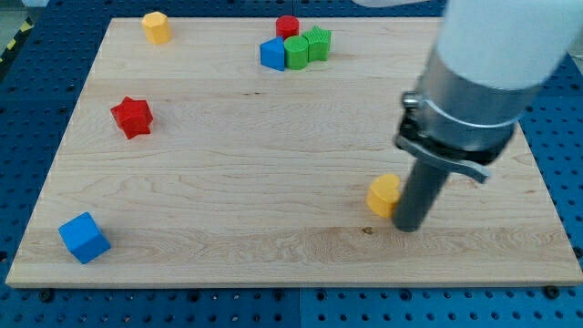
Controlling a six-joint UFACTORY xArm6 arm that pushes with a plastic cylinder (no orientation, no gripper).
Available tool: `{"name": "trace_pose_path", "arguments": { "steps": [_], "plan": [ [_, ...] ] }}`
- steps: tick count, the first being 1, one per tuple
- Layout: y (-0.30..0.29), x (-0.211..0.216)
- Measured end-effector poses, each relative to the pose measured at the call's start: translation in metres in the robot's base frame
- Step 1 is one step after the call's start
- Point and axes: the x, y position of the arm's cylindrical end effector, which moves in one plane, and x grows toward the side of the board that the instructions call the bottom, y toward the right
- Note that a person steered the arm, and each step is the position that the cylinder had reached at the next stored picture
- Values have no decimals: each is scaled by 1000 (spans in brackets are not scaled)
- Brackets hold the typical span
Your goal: Place the yellow heart diagonally to yellow hexagon
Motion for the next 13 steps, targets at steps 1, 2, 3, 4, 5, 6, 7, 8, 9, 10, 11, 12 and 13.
{"name": "trace_pose_path", "arguments": {
  "steps": [1, 2, 3, 4, 5, 6, 7, 8, 9, 10, 11, 12, 13],
  "plan": [
    [-15, -12],
    [-12, -13],
    [10, -2],
    [13, -2],
    [13, -2],
    [9, -20],
    [-11, -31],
    [-40, -38],
    [-61, -64],
    [-78, -86],
    [-78, -102],
    [-66, -123],
    [-44, -136]
  ]
}}
